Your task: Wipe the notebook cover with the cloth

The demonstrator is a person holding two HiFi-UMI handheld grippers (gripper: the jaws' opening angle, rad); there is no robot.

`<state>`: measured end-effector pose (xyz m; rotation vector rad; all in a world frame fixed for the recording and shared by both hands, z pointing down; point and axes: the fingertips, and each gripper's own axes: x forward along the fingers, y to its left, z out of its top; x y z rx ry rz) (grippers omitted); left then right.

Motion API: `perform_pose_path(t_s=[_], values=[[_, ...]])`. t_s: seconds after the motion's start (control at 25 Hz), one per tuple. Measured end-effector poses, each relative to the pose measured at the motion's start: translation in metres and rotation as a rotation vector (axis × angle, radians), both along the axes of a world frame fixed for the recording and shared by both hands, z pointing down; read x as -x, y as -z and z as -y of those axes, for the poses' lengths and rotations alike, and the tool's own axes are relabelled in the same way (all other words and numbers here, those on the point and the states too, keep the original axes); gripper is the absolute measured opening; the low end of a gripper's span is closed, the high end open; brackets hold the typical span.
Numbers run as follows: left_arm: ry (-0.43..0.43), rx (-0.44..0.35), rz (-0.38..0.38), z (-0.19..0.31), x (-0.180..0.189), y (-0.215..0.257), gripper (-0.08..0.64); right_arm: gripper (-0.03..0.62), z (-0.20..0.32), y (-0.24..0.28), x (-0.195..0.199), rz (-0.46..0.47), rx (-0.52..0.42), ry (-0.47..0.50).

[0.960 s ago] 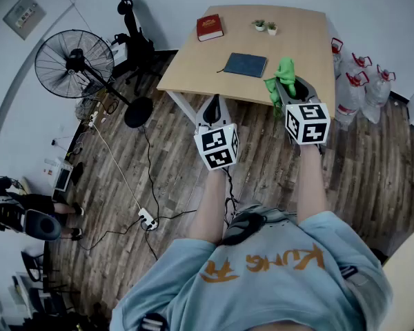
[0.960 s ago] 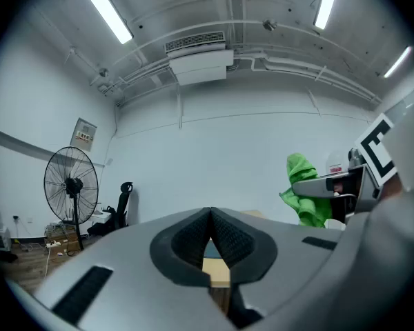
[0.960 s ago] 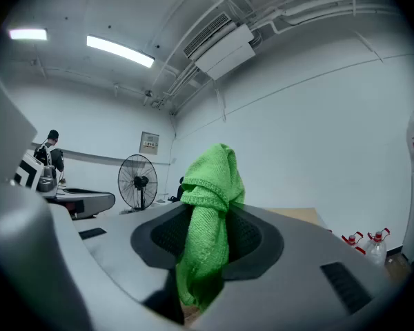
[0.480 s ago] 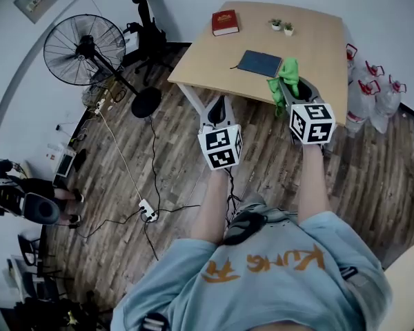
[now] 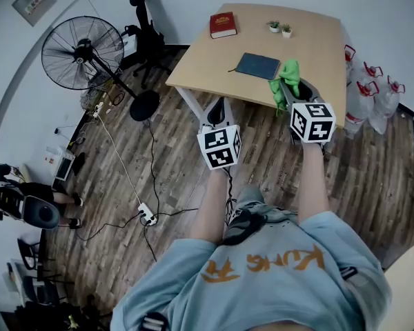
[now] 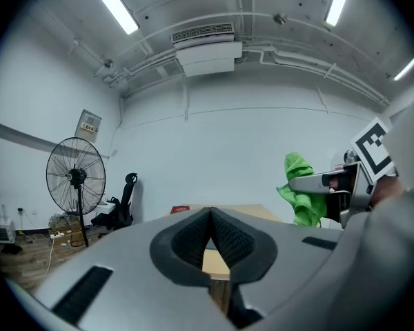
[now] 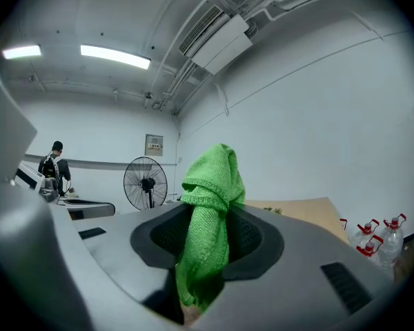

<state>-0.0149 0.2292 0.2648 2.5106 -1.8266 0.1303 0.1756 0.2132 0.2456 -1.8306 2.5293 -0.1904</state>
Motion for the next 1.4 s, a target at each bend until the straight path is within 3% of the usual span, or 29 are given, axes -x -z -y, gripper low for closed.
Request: perform_pose_path(t_s=[0.48,0.8,1.12,1.32,1.4], values=[[-0.053,-0.034,0.002,0.021,-0.03,0.016,0.015,0.124,0.014,0.017,-0.034,0.02,-0.03,-0.039],[-0.025,-0.059,0.009,0.03,-0.027,0.029,0.017,0.124,0.022,0.023,-0.042,0.036,-0.044,-0.039],[-0.023,-0.022,-0.006,0.061,-0.029,0.014,0.017,0.124,0.046,0.007,-0.049,0.026,-0.007,-0.042],[-0.067,0.022,-0.007,0.095,-0.044,-0.014,0.017,0.124,0.073,-0.02,-0.07,0.052,0.043,-0.102],[-0.076,0.046,-0.034,0.12,-0.044,-0.024,0.017,0.124,0.09,-0.031,-0.069,0.019,0.061,-0.113]])
